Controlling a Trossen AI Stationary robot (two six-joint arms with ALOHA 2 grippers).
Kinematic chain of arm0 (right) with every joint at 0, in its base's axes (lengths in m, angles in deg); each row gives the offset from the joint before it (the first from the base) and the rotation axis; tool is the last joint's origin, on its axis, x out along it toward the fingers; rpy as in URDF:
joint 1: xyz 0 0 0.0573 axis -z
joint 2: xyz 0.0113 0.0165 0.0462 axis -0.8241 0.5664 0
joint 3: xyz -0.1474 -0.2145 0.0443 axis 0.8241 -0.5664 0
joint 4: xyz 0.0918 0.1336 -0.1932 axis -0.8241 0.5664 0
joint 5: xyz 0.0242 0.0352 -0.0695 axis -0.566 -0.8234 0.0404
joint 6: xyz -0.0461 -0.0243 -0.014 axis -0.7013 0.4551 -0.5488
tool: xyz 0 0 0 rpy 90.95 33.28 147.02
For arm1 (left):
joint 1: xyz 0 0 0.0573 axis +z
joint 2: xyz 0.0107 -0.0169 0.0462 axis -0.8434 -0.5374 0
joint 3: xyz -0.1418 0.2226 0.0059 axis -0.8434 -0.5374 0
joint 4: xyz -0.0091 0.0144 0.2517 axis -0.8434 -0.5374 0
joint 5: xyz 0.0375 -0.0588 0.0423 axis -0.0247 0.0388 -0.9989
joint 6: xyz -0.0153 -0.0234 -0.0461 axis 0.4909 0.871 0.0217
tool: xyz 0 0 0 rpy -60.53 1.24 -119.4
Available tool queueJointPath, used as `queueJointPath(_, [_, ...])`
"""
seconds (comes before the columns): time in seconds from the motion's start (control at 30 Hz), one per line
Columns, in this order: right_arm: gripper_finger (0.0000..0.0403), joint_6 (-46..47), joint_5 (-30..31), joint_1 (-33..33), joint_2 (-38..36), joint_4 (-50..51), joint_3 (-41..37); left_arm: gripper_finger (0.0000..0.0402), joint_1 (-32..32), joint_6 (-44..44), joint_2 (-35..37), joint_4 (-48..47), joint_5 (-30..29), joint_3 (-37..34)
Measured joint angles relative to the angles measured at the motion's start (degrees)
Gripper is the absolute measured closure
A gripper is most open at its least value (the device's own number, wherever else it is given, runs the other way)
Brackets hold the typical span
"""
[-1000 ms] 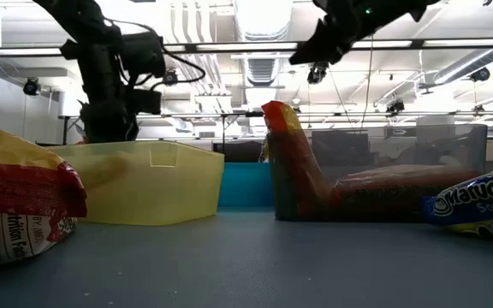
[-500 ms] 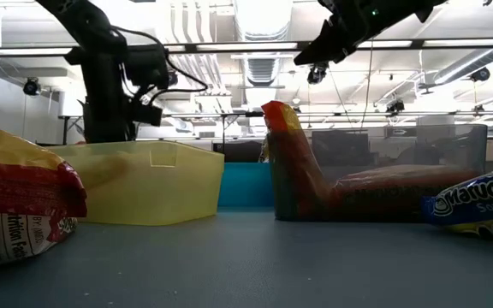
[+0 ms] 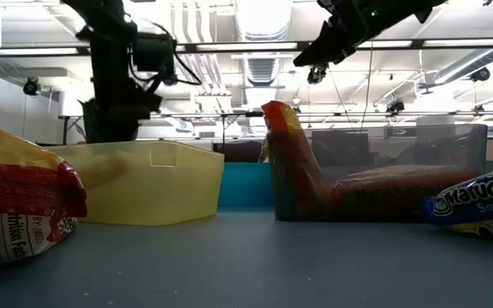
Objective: Sort Maruchan noodles
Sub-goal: Put the red noodle pack into the yellow bin
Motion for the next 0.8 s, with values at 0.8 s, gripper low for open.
queueJointPath(0.8, [0.0394, -0.9, 0.0, 0.0, 0.0, 0.4, -0.1, 0.0113, -4.5, 14.7, -7.0, 3.3, 2.6, 0.1])
